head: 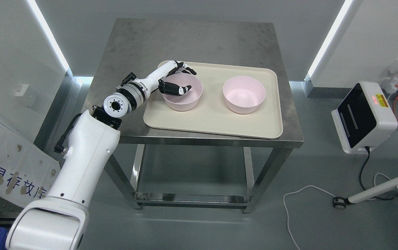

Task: Stack pink IKEA bowls on left shelf middle
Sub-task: 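Grip the rim of the nearer pink bowl with the left hand, then lift the pink bowl and carry it over the other pink bowl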

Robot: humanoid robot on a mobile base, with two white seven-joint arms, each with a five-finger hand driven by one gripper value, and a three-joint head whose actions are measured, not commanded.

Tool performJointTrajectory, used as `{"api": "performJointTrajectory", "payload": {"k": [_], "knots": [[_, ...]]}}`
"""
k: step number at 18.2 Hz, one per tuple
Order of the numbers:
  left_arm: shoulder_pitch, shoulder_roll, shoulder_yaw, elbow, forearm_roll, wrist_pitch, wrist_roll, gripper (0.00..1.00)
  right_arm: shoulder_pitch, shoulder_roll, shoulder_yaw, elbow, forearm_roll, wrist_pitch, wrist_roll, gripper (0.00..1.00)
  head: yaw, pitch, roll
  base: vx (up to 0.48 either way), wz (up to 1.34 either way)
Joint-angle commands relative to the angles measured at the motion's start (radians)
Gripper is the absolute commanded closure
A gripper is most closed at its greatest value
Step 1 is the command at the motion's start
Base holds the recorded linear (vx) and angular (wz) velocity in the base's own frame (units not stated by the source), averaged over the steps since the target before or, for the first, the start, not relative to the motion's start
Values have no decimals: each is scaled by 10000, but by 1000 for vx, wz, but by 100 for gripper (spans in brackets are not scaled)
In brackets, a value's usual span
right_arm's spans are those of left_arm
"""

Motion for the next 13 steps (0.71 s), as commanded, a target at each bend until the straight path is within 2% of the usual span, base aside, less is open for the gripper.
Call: {"api": "performJointTrajectory", "payload": {"k": [1, 3, 10, 13], "knots": [[-74, 34, -298, 186, -343, -305, 19, 76, 291, -175, -123, -337, 0, 2, 3, 0, 0, 0, 0, 0, 0], [-74, 34, -283, 186, -420, -627, 19, 84, 291, -175, -107, -337, 0, 2, 3, 0, 0, 0, 0, 0, 0], [-43, 34, -222, 186, -405, -1117, -12, 100, 291, -175, -123, -337, 0, -14, 3, 0, 0, 0, 0, 0, 0], [-43, 3, -191, 202, -405, -1242, -12, 100, 291, -175, -123, -337, 0, -14, 3, 0, 0, 0, 0, 0, 0]]}}
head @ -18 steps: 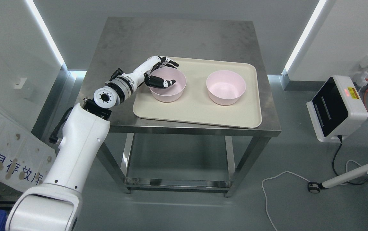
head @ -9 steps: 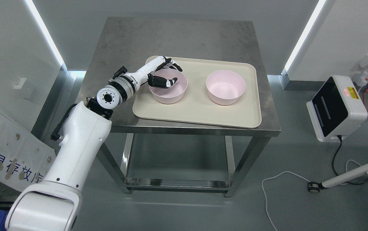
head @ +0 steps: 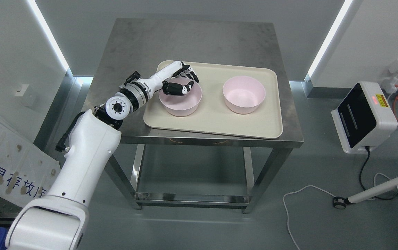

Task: Stack pink IKEA bowls on left shelf middle
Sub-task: 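Lift the pink bowl and carry it over the other pink bowl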

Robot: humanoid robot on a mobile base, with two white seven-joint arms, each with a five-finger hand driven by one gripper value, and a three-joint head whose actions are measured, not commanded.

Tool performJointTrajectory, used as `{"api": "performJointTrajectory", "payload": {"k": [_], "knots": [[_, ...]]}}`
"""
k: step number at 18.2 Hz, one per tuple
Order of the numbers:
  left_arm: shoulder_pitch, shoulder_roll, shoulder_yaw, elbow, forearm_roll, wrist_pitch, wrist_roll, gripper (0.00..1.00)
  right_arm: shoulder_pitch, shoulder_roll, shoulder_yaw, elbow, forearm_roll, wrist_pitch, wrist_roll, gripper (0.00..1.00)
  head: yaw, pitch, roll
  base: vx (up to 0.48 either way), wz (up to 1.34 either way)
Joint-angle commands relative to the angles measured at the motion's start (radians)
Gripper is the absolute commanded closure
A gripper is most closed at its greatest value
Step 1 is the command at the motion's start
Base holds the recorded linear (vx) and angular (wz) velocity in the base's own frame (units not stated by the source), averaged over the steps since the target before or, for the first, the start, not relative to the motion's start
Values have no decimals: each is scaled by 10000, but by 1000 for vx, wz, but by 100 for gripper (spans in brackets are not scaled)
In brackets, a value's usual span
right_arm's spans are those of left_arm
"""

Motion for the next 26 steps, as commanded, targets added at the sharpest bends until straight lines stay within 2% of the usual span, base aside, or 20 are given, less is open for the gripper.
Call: {"api": "performJointTrajectory", "payload": {"k": [1, 8, 11, 17, 19, 22, 26], "knots": [[8, -36, 13, 52, -23, -111, -21, 100, 291, -175, -123, -337, 0, -15, 3, 0, 0, 0, 0, 0, 0], [-511, -296, 640, -147, 54, 42, -665, 100, 291, -175, -123, -337, 0, 0, 3, 0, 0, 1, 0, 0, 0], [-834, -459, 932, -530, 84, 562, -742, 100, 291, -175, -123, -337, 0, 0, 3, 0, 0, 0, 0, 0, 0], [-1646, -459, 888, -792, 100, 840, -1033, 100, 291, -175, -107, -337, 0, -15, 3, 0, 0, 0, 0, 0, 0], [-2106, -459, 263, -792, 115, 1130, -1095, 100, 291, -175, -107, -337, 0, -15, 3, 0, 0, 1, 0, 0, 0], [-2614, -459, -1622, -792, 741, 1560, -957, 100, 291, -175, -123, -337, 0, 0, 3, 0, 0, 0, 0, 0, 0], [-2661, -459, -3894, -991, 1005, 1592, -467, 99, 291, -175, -108, -337, 0, -15, 3, 0, 0, 0, 0, 0, 0]]}}
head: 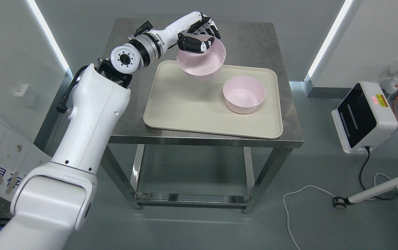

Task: Stack pink IKEA bowls on left shelf middle
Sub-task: 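Lift the pink bowl and carry it over the other pink bowl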

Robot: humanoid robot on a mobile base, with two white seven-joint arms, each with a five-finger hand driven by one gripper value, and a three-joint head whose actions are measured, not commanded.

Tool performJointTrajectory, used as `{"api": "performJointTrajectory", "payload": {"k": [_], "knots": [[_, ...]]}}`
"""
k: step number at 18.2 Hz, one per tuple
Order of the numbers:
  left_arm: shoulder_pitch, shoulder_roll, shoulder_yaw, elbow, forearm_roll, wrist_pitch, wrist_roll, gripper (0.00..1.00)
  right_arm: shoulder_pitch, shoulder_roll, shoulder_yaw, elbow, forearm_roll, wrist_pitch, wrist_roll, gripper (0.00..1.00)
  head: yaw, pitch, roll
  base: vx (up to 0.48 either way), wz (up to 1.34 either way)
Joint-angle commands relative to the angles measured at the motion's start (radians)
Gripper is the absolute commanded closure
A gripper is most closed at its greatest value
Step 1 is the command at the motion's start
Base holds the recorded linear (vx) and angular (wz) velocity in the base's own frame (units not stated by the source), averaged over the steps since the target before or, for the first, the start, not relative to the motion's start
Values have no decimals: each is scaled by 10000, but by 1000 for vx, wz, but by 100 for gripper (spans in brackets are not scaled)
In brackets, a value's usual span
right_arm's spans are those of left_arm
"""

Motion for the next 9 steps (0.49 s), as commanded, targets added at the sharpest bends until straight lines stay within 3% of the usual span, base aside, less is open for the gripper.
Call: {"api": "performJointTrajectory", "payload": {"k": [1, 5, 9], "knots": [[-453, 71, -3845, -371, 394, 14, 372, 99, 292, -175, -123, -337, -507, 44, 3, 0, 0, 0, 0, 0, 0], [-514, 71, -5642, -341, 440, 90, 970, 99, 292, -175, -123, -337, -507, 44, 3, 0, 0, 0, 0, 0, 0], [-698, 71, -6044, -356, 1051, 213, 1751, 99, 292, -175, -107, -337, -507, 44, 3, 0, 0, 0, 0, 0, 0]]}}
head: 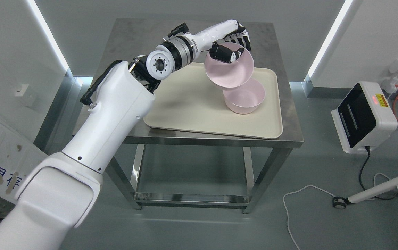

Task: Stack pink IKEA bowls on left shelf middle
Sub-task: 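Lift the pink bowl and carry it over the other pink bowl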

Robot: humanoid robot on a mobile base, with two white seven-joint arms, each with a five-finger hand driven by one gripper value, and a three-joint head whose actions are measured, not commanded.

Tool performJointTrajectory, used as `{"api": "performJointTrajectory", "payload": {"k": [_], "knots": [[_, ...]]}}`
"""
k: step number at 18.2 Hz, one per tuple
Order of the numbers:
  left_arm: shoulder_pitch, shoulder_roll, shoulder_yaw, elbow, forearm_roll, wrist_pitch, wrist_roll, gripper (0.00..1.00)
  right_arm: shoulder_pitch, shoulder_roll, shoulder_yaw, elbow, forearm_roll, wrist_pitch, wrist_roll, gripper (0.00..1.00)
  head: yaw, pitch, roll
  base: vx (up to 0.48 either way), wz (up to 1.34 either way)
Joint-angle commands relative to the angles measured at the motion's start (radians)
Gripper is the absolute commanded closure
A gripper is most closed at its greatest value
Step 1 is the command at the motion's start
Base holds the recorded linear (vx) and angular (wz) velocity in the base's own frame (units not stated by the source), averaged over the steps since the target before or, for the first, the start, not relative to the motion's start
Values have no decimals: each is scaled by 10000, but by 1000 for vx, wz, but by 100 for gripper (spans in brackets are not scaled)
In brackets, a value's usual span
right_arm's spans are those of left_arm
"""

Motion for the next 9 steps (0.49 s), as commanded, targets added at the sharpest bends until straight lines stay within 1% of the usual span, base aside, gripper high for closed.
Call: {"api": "performJointTrajectory", "payload": {"k": [1, 4, 6, 8, 9], "knots": [[-245, 128, -3057, -120, 870, 125, 759, 99, 291, -175, -107, -337, -91, -5, 3, 0, 0, 0, 0, 0, 0], [-291, 128, -3072, -104, 1591, 432, 1219, 98, 291, -175, -107, -337, -91, -5, 3, 0, 0, 0, 0, 0, 0], [-444, 128, -3072, -104, 2432, 463, 1572, 98, 291, -175, -123, -337, -91, 10, 3, 0, 0, 0, 0, 0, 0], [-567, 128, -3088, -89, 3155, 692, 1650, 97, 291, -175, -123, -337, -91, 10, 3, 0, 0, 0, 0, 0, 0], [-628, 128, -3088, -28, 3264, 769, 1757, 97, 291, -175, -123, -337, -91, 10, 3, 0, 0, 0, 0, 0, 0]]}}
